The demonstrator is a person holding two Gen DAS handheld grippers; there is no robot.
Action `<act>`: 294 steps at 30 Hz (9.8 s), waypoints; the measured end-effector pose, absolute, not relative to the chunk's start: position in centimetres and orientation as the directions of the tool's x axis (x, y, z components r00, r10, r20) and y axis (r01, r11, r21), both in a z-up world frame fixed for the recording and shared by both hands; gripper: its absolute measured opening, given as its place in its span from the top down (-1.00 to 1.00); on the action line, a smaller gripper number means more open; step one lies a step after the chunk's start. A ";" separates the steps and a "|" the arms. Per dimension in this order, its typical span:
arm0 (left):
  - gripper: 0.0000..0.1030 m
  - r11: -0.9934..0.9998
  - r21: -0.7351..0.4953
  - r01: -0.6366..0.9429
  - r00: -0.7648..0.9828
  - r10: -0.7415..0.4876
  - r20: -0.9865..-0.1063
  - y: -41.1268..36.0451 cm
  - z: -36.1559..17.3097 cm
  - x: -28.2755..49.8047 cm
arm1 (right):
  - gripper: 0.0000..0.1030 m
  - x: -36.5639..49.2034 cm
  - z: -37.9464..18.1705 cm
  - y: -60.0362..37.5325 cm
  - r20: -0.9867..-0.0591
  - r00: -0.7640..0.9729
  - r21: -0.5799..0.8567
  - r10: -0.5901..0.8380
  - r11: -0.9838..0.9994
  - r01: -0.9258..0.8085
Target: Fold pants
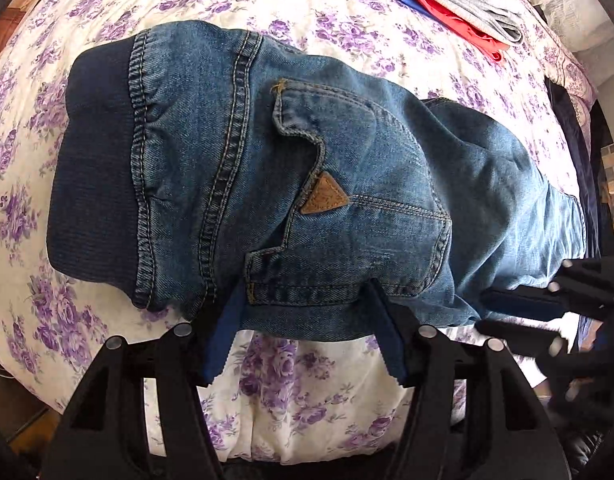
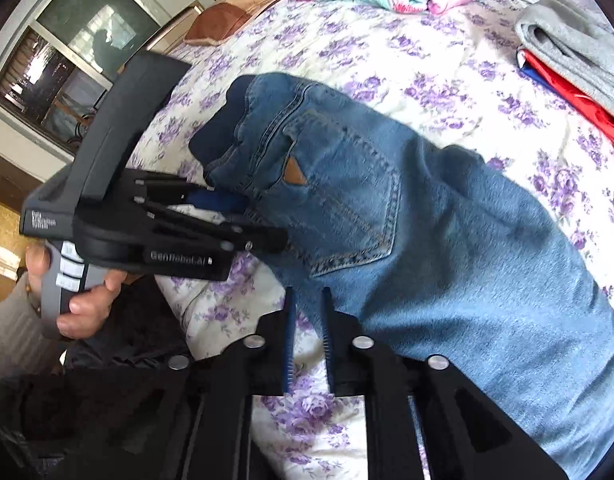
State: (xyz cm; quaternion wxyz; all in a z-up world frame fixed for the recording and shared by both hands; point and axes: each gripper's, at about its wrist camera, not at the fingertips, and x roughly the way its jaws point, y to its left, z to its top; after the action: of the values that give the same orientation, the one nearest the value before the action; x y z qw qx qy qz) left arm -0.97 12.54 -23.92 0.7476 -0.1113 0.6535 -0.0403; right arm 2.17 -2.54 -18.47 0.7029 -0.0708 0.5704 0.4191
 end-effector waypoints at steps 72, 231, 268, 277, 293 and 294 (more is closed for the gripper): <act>0.10 0.951 -0.303 0.055 0.124 -0.308 -0.943 8.1 -21.6 1.3 | 0.02 8.1 -14.1 -14.7 -0.851 0.249 0.321 0.463 0.833 -0.452; 0.94 0.883 -0.451 -0.126 0.191 -0.425 -0.885 11.2 -25.4 3.6 | 0.86 3.7 -18.3 -13.3 -0.898 0.192 0.302 0.396 0.872 -0.385; 0.30 0.811 -0.498 -0.307 0.364 -0.383 -0.849 21.4 -20.7 0.0 | 0.42 0.4 -15.0 -16.2 -0.885 0.229 0.329 0.405 0.893 -0.307; 0.37 0.850 -0.463 -0.253 0.409 -0.339 -0.847 19.9 -19.1 -1.5 | 0.50 2.4 -18.3 -8.0 -0.820 0.051 0.500 0.571 0.755 -0.424; 0.41 0.937 -0.319 -0.143 0.419 -0.235 -0.877 16.8 -16.7 -0.8 | 0.83 7.4 -21.0 -2.6 -0.931 0.041 0.308 0.364 0.838 -0.450; 0.41 0.938 -0.317 -0.140 0.421 -0.234 -0.877 16.7 -16.5 -0.8 | 0.83 7.7 -21.5 -2.2 -0.936 0.038 0.297 0.351 0.842 -0.451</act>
State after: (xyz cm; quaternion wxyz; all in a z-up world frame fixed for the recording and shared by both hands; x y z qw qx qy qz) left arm -0.78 16.73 -16.52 0.8247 -0.1738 0.5375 -0.0284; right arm 7.72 -2.24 -21.45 0.7195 -0.0394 0.6350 0.2786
